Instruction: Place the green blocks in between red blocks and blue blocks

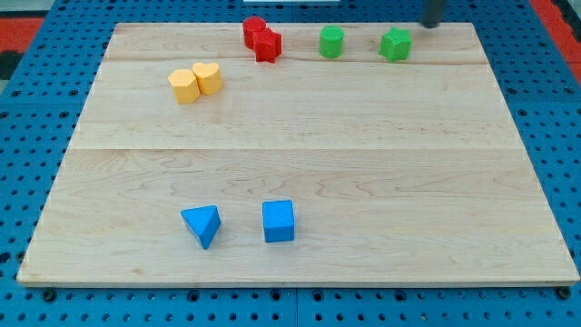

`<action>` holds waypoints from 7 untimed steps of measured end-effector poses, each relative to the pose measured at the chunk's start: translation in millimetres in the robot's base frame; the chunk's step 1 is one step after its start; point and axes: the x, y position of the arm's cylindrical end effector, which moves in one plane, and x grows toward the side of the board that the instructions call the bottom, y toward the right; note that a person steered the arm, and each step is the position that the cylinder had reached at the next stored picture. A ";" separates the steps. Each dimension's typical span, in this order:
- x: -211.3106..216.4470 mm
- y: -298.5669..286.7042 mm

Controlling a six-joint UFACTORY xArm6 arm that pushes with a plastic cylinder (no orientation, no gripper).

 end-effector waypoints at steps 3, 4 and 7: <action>119.8 -123.1; 101.2 -86.6; 70.6 -131.3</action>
